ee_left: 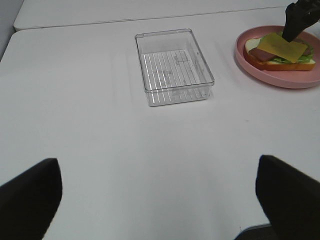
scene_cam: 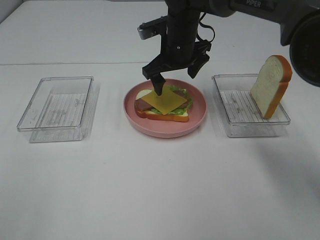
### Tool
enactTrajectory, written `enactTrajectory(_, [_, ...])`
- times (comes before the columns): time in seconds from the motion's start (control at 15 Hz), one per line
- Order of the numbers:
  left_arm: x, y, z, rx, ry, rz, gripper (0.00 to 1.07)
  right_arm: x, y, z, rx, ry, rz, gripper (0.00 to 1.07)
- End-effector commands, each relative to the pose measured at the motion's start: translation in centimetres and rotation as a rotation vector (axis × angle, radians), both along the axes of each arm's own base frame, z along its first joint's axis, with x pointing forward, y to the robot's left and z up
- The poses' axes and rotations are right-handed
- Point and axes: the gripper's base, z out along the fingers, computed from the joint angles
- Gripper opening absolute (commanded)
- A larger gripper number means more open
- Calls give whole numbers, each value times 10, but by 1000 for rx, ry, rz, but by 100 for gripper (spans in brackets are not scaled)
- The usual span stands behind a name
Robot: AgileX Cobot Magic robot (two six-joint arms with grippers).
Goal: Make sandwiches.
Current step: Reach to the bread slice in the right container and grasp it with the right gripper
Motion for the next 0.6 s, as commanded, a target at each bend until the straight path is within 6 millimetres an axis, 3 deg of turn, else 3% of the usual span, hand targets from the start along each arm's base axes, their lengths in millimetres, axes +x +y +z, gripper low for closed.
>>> enactTrajectory(0.07, [-2,-1,0,-6,-14,-4,102,-5,-7,34,13,-43,-17,97])
enactTrajectory(0.2, [-2,-1,0,-6,-14,-4,102,-10,-19,73,18,-105,-30,97])
enactTrajectory(0.33, [-2,-1,0,-6,-14,-4,102,-12,-33,95,30,-131,-56,97])
enactTrajectory(0.4, [-2,-1,0,-6,-14,-4,102,-12,-47,109,36,-146,-86,97])
enactTrajectory(0.47, [-2,-1,0,-6,-14,-4,102,-10,-76,129,43,-167,-146,97])
enactTrajectory(0.53, [-2,-1,0,-6,-14,-4,102,-10,-85,136,43,-175,-165,97])
enactTrajectory(0.6, [-1,-1,0,-7,-11,-4,102,-9,-108,147,45,-188,-216,97])
